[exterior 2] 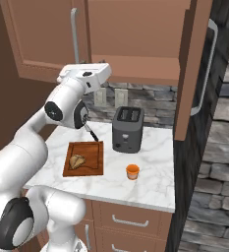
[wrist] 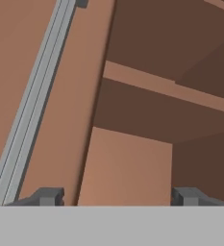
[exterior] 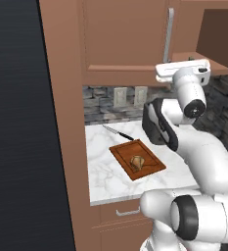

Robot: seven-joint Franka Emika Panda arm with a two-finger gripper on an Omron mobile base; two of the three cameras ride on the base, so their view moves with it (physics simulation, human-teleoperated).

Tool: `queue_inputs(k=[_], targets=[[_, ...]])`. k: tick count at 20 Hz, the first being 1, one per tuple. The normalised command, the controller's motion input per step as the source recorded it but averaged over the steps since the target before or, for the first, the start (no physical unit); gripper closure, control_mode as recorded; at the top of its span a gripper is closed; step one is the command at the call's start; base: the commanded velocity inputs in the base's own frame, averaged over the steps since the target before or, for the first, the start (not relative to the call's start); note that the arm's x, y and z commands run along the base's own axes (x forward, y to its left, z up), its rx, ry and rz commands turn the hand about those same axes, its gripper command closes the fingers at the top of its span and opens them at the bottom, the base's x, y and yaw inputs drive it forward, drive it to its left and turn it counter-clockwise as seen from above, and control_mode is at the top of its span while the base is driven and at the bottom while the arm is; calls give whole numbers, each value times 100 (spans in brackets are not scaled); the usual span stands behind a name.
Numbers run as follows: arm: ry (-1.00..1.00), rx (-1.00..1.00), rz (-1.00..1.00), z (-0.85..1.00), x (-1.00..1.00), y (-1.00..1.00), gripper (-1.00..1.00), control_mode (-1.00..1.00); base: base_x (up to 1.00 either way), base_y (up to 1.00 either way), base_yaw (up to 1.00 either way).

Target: Pick the bread, place it on the cutting board, pick the jam, place it on the counter, and close the cabinet.

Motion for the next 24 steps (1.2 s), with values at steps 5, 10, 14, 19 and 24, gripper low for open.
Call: queue_inputs(k=[5, 10, 14, 19, 24], targets=[[0, 0, 0, 0, 38, -10, -100, -100, 0, 0, 0], [0, 0, 0, 0, 36, -3, -100, -100, 0, 0, 0], [0, 0, 0, 0, 29, 0, -100, -100, 0, 0, 0], [-1, 0, 1, 0, 22, 0, -100, -100, 0, 0, 0], [-1, 0, 6, 0, 16, 0, -100, -100, 0, 0, 0]])
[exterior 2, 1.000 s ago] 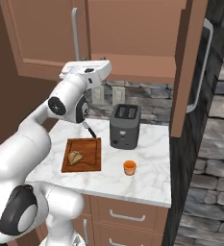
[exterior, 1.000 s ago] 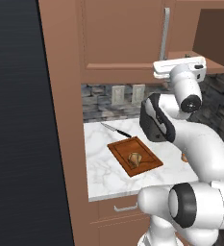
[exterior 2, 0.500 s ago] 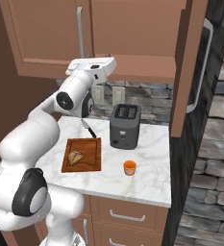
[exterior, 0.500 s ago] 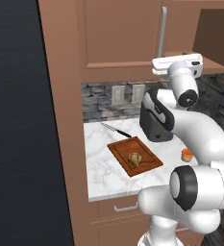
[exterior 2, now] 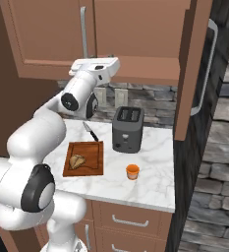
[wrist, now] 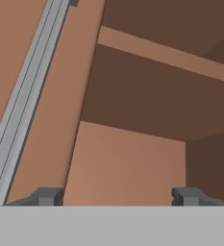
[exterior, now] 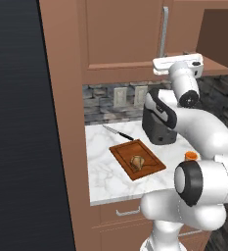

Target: Pick the bread, place it on the cutting board, pick the jam, place it on the counter, and close the cabinet.

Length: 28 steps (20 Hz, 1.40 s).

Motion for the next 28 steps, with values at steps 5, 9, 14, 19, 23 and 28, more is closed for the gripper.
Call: queue_inputs(k=[5, 9, 14, 19, 23, 28], targets=[[0, 1, 7, 0, 14, 0, -100, -100, 0, 0, 0], [-1, 1, 3, 0, -3, 0, -100, -100, 0, 0, 0], [-3, 0, 6, 0, -35, -10, -100, -100, 0, 0, 0], [-1, 0, 3, 8, -54, -16, -100, -100, 0, 0, 0], [0, 0, 0, 27, -54, -12, -100, -100, 0, 0, 0], [3, 0, 0, 36, -50, -6, -100, -100, 0, 0, 0]])
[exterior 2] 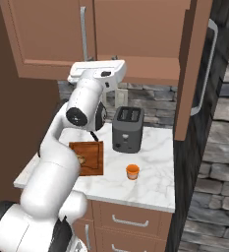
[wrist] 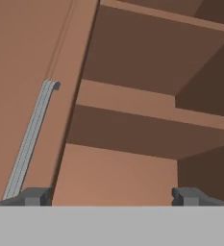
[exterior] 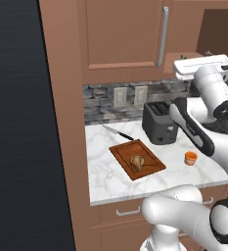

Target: Pick the bread, place it on the cutting board, pick the jam, place it on the counter, and close the cabinet.

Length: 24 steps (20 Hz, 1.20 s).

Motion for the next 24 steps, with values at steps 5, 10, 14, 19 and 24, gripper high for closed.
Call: queue_inputs(k=[5, 10, 14, 19, 24], targets=[[5, 0, 0, 24, -48, -1, -100, -100, 0, 0, 0], [5, 0, 0, 12, -48, -1, -100, -100, 0, 0, 0], [1, 0, 0, 2, -52, -1, -100, -100, 0, 0, 0], [0, 0, 0, 0, -51, 0, -100, -100, 0, 0, 0], [3, 0, 0, 1, -53, 0, -100, -100, 0, 0, 0]])
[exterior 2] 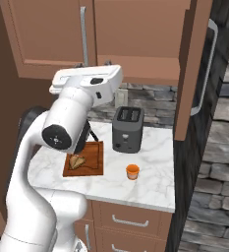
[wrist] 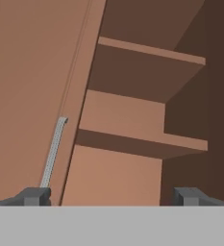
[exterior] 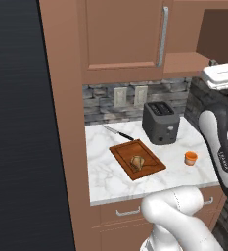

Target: Pick the bread, place it on the cutting board, pick the jam, place it on the counter, and close the cabinet.

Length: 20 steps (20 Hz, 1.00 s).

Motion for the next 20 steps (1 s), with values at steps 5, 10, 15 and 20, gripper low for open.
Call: queue_inputs(k=[5, 10, 15, 20], targets=[[5, 0, 0, 1, -45, 0, -100, -100, 0, 0, 0], [6, 0, 0, 1, -37, -4, -100, -100, 0, 0, 0], [3, 0, 0, 0, -32, -10, -100, -100, 0, 0, 0], [2, 0, 0, 2, -23, -16, -100, -100, 0, 0, 0]])
